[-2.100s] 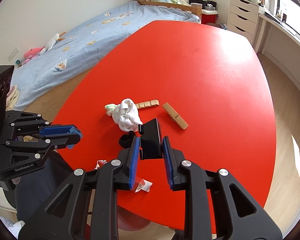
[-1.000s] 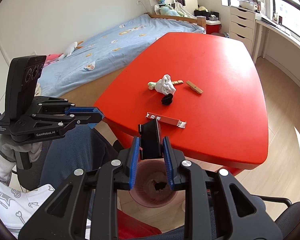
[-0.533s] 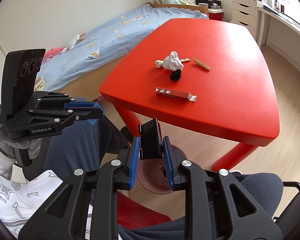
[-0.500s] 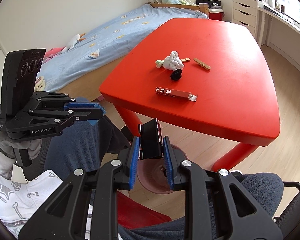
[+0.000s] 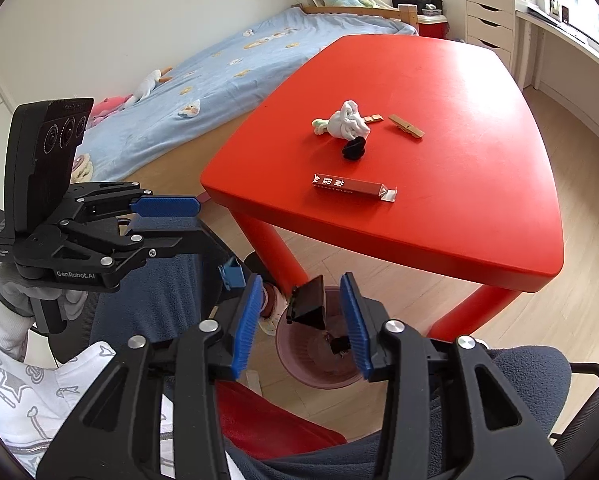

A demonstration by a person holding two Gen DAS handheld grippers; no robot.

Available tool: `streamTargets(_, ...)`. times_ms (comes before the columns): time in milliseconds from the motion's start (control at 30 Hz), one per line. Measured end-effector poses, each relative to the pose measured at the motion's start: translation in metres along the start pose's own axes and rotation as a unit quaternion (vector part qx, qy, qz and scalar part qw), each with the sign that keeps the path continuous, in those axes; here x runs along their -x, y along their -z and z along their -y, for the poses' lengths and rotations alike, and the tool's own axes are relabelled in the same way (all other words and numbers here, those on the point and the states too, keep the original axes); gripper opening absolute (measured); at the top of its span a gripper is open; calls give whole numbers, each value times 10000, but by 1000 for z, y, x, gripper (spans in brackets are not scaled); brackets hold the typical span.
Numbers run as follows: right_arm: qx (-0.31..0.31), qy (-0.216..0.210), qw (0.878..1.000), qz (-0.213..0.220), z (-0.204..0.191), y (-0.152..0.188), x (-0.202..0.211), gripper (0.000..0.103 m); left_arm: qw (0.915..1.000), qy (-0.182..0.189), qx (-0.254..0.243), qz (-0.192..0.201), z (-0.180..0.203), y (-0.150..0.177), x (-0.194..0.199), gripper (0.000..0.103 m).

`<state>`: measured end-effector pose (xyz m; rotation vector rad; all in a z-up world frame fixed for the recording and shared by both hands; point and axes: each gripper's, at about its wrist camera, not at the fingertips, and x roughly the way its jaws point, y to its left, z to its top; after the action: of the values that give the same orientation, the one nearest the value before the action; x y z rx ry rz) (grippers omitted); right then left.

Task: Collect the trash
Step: 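Open both tools over the pink bin to drop the clip and case, then move both open tools back up over the remaining table items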

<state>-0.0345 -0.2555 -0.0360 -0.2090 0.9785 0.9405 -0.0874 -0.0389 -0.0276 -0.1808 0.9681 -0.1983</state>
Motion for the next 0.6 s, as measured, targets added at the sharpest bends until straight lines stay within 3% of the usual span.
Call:
streamTargets(33, -38, 41, 10000, 67, 2, 0, 2, 83, 10000, -49, 28, 40, -2, 0, 1, 83)
streamTargets(67, -85, 31, 9999, 104, 4, 0, 3, 89, 9999, -100, 58, 56, -4, 0, 1, 90)
streamTargets(133, -143, 96, 9998, 81, 7, -1, 3, 99, 9998, -147, 125, 22, -8, -1, 0, 93)
streamTargets(600, -264, 199, 9995, -23, 15, -2, -5, 100, 9991, -249, 336, 40, -20, 0, 1, 95)
